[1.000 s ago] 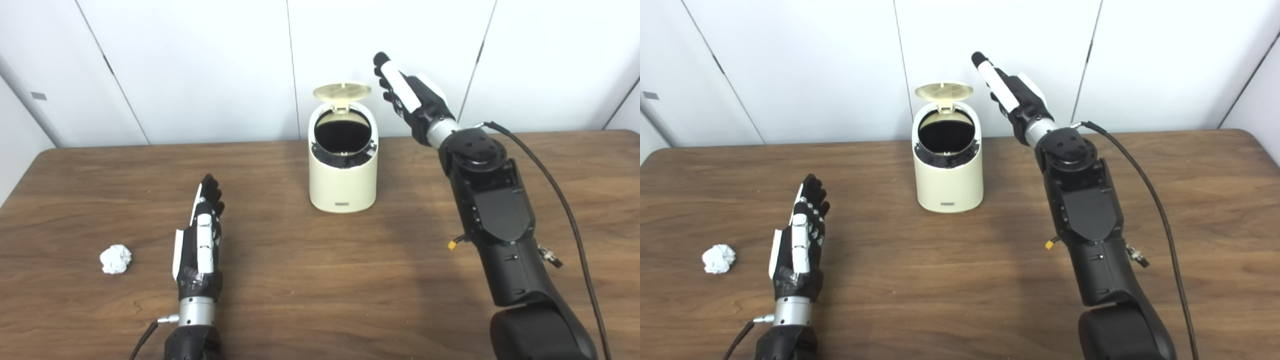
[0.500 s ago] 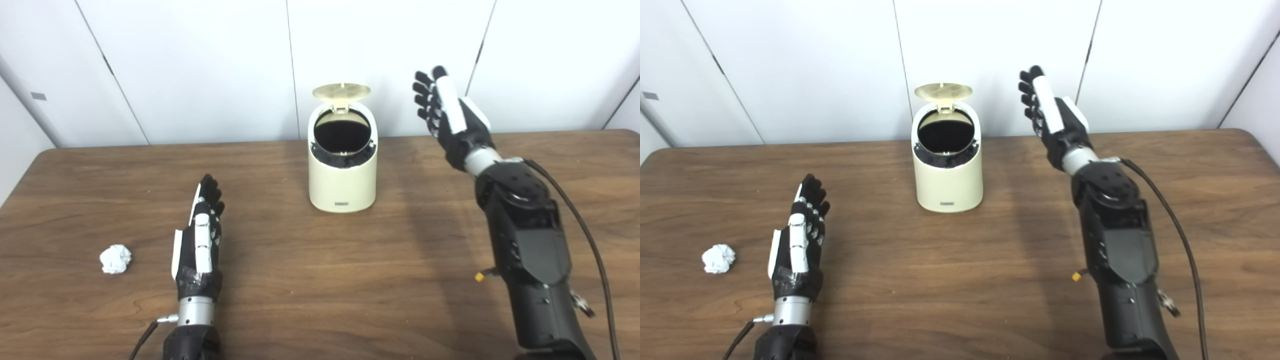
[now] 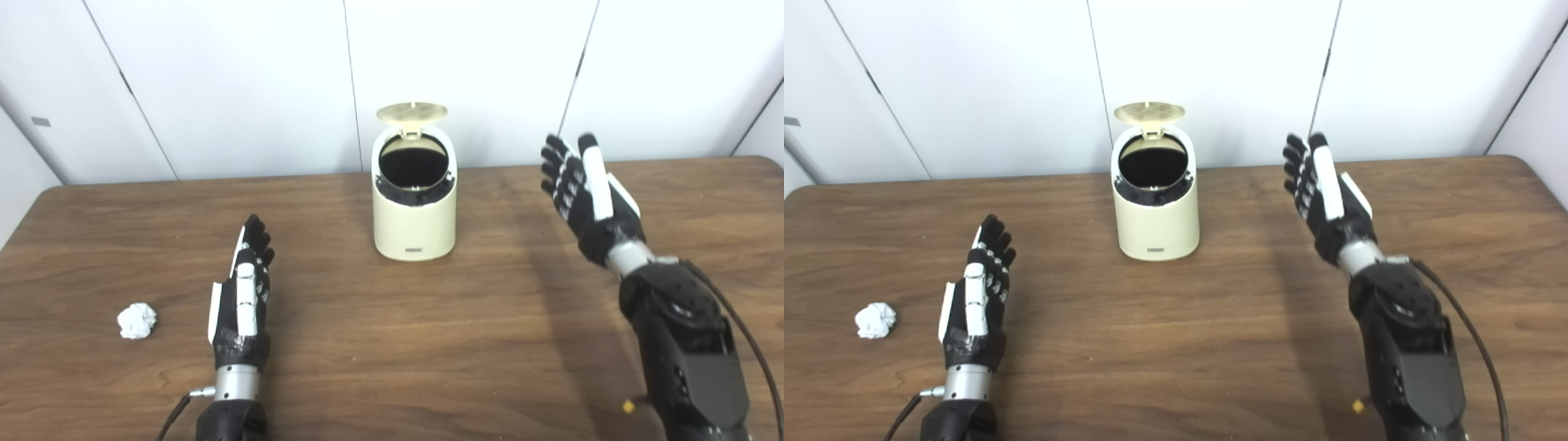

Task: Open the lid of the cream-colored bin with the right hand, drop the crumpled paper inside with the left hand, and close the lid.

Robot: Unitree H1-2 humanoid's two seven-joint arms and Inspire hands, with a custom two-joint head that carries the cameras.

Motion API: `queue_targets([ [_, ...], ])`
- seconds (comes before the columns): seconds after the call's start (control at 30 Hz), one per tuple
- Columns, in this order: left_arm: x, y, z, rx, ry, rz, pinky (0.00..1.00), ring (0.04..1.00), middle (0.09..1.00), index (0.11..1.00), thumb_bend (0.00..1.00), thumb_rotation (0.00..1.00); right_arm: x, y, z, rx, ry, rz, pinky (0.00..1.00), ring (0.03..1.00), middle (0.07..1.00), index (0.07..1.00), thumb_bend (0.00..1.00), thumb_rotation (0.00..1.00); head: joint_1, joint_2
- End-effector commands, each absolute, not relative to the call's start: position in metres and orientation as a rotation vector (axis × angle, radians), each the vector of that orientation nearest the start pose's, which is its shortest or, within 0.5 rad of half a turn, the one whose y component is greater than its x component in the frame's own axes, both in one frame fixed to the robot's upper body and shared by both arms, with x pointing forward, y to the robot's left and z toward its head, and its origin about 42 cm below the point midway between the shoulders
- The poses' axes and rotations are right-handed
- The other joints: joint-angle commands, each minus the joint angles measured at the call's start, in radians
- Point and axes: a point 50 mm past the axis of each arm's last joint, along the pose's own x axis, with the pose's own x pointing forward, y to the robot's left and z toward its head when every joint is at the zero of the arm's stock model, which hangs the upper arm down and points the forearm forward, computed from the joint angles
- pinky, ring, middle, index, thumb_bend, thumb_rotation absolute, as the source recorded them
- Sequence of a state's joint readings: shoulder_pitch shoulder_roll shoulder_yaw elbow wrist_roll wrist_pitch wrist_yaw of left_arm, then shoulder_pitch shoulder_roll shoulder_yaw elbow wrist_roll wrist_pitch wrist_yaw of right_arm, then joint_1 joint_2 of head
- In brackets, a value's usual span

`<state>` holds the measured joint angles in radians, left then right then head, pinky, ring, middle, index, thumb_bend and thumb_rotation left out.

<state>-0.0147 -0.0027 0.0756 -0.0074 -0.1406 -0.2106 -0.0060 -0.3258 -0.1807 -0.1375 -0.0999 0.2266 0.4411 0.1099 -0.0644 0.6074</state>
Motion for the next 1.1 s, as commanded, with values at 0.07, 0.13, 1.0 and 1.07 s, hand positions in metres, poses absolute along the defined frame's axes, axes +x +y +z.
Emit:
queue_targets([
  [0.07, 0.274, 0.243, 0.099, -0.118, -0.183, 0.092, 1.00, 1.000, 1.000, 1.000, 0.40, 0.94, 0.370, -0.261, 0.211, 0.105, -0.153, 0.067, 1.00, 0.959, 0.929, 0.911, 0.58, 0.98, 0.001, 0.008],
  [0.13, 0.273, 0.244, 0.099, -0.117, -0.182, 0.095, 1.00, 1.000, 1.000, 1.000, 0.40, 0.94, 0.367, -0.259, 0.202, 0.117, -0.161, 0.052, 1.00, 0.955, 0.925, 0.912, 0.60, 0.97, 0.000, 0.010],
  [1.0, 0.272, 0.252, 0.110, -0.151, -0.125, 0.045, 1.00, 1.000, 1.000, 1.000, 0.36, 0.92, 0.344, -0.256, 0.147, 0.068, -0.229, -0.088, 1.00, 0.966, 0.959, 0.936, 0.61, 0.93, 0.014, 0.045],
  [1.07, 0.271, 0.252, 0.110, -0.154, -0.128, 0.044, 1.00, 1.000, 1.000, 1.000, 0.36, 0.91, 0.342, -0.257, 0.147, 0.067, -0.219, -0.085, 1.00, 0.969, 0.959, 0.937, 0.61, 0.92, 0.034, 0.050],
])
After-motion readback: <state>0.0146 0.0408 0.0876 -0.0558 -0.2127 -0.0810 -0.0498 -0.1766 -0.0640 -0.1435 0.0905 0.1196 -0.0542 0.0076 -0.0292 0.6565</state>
